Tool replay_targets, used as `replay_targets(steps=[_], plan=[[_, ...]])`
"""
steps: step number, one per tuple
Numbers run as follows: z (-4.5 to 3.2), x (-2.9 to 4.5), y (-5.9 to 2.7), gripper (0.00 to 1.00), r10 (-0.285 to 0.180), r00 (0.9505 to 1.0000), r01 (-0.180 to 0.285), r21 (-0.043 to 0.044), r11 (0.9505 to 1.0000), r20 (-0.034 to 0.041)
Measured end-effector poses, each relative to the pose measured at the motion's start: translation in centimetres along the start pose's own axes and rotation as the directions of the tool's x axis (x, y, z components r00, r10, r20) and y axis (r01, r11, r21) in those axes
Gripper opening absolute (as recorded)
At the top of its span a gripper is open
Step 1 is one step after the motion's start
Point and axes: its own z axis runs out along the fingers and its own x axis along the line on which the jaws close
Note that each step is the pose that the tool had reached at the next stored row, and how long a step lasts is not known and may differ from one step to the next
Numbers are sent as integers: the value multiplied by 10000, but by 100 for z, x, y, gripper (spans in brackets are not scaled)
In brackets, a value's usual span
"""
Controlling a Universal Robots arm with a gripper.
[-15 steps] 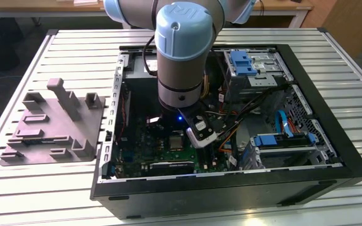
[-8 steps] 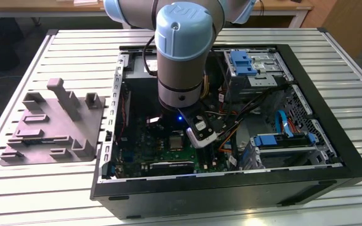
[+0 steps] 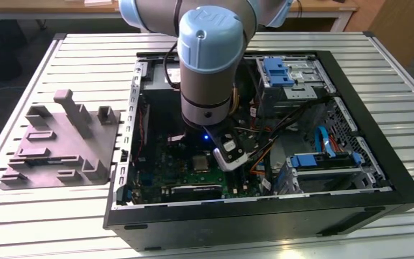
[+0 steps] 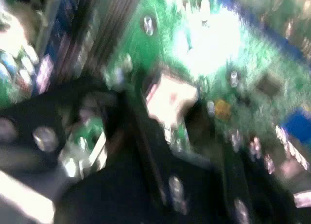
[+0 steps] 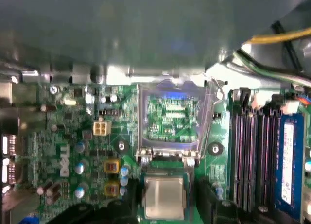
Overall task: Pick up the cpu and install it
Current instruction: 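Place the cpu into insertion slot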
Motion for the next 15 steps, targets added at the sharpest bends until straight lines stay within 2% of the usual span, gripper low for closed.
replay_targets(steps=[3, 8, 13, 14, 15], plan=[[-14, 2, -2, 60, 1, 10000, -1, 10, 10000, -4], [-103, 6, -4, 60, 3, 10000, -3, 18, 10000, -17], [-104, 5, -4, 58, 2, 10000, -2, 14, 10000, -16], [-104, 4, -4, 51, 2, 10000, -2, 15, 10000, -17], [-105, 4, -4, 51, 2, 10000, -2, 15, 10000, -18]])
